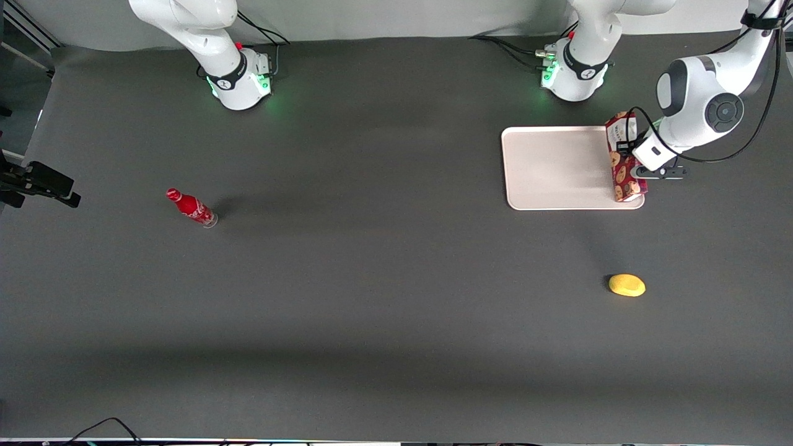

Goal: Place red cookie box on tray
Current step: 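Carry the box over the white tray and lower it onto the tray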

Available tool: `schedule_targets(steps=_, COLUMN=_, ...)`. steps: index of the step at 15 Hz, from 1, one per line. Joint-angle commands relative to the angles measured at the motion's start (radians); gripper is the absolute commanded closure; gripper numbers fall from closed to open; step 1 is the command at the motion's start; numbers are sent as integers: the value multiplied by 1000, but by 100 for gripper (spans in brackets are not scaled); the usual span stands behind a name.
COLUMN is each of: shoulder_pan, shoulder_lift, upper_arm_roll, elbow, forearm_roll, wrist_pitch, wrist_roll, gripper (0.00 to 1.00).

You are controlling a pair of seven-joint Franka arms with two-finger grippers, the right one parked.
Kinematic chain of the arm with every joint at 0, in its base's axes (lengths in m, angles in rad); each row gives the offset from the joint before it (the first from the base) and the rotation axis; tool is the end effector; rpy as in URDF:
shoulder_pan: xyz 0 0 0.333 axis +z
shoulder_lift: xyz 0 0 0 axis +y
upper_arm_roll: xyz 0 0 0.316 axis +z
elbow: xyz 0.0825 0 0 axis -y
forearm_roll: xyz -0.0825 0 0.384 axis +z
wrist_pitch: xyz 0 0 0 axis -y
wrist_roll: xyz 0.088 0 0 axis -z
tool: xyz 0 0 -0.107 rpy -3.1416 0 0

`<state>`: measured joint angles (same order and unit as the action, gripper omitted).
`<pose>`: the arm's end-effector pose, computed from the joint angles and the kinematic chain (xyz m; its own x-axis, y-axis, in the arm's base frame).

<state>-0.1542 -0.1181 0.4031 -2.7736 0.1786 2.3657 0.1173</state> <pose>0.3401 0.0826 0.2247 0.9549 -0.0228 -0.2960 -0.0243 -0.9997 -0.0013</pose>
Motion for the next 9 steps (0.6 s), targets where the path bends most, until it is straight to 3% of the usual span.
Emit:
schedule_targets(steps=1, shoulder_pan=-2, shoulder_lift=-34, upper_arm_roll=5, elbow=-26, forearm_roll=18, wrist_pitch=-10, wrist_roll=-4, gripper=58)
schedule_targets(steps=3, shoulder_pan=-4, shoulder_lift=-26, upper_arm_roll=5, elbow=-20, forearm_roll=18, wrist_pitch=-11, wrist_roll=-5, gripper=14)
schedule_targets(steps=4, shoulder_pan=-4, shoulder_lift=-22, upper_arm_roll=5, elbow=-15, forearm_roll=18, wrist_pitch=-13, wrist_roll=-5, gripper=5)
schedule_targets(steps=5, shoulder_pan=-5, shoulder_lift=-22, upper_arm_roll=5, elbow=-8, forearm_roll=18, wrist_pitch=-16, wrist_roll=-4, gripper=0)
schedule_targets(steps=9, shoulder_pan=-13, shoulder_lift=-23, upper_arm_roll=-6, elbow=101, forearm_roll=18, wrist_pitch=-146, wrist_roll=-5, gripper=0)
